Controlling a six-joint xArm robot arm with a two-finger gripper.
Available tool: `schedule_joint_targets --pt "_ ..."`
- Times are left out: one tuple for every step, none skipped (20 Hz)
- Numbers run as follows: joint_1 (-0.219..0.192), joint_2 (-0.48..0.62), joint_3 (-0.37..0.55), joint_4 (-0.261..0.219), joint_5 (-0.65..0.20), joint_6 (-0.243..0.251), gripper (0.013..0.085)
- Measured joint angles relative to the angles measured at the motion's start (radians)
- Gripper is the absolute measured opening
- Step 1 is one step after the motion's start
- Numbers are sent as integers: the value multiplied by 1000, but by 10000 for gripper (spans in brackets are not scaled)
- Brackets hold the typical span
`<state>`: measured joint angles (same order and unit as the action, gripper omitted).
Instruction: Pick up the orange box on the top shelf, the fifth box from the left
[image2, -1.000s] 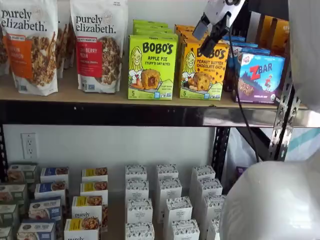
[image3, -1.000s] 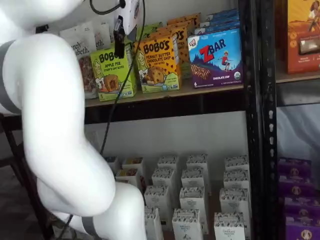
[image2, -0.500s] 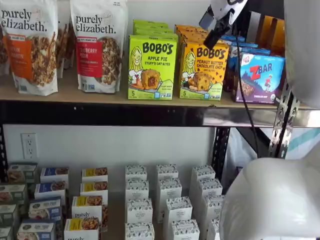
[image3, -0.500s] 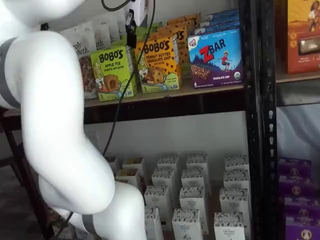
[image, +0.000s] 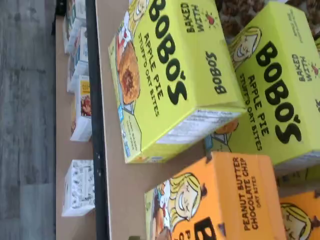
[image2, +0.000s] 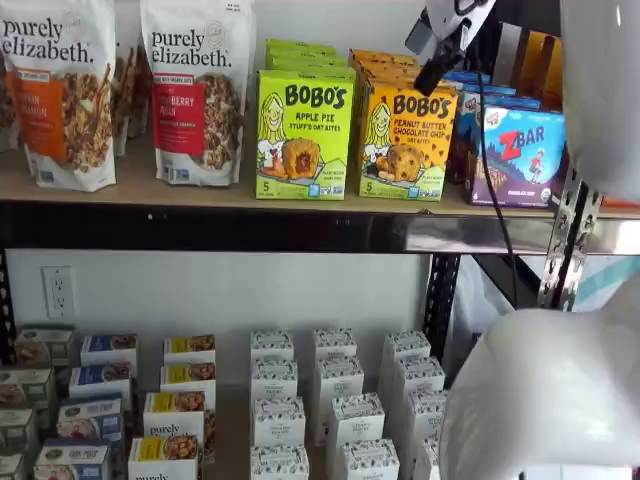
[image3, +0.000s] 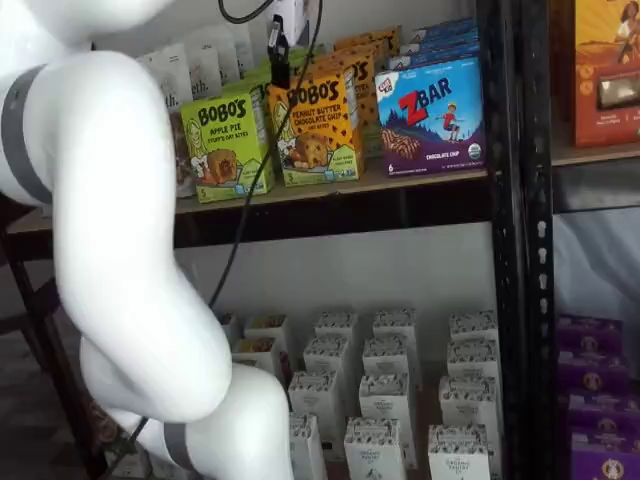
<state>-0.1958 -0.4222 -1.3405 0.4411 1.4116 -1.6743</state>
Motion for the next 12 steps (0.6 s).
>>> schedule_joint_targets --pt "0 5 -4 -6 -1 -2 850" --pt "0 11 -6 -14 -6 -5 850" --pt "1 15 -7 -21 -14 -8 850" --pt "1 20 -6 -27 -23 -13 850" --pt "1 25 -5 -34 -31 -17 850" --pt "0 30 -5 -40 -34 -21 850" --pt "0 35 -6 -50 -39 -26 850" --pt "-1 39 -4 -59 -47 -31 850" --pt "-4 42 3 -68 -58 -39 850" --pt "-6 42 8 -72 -67 -45 850" --pt "-9 43 17 -77 -80 -53 850" --pt "-12 43 22 -82 -87 -60 850"
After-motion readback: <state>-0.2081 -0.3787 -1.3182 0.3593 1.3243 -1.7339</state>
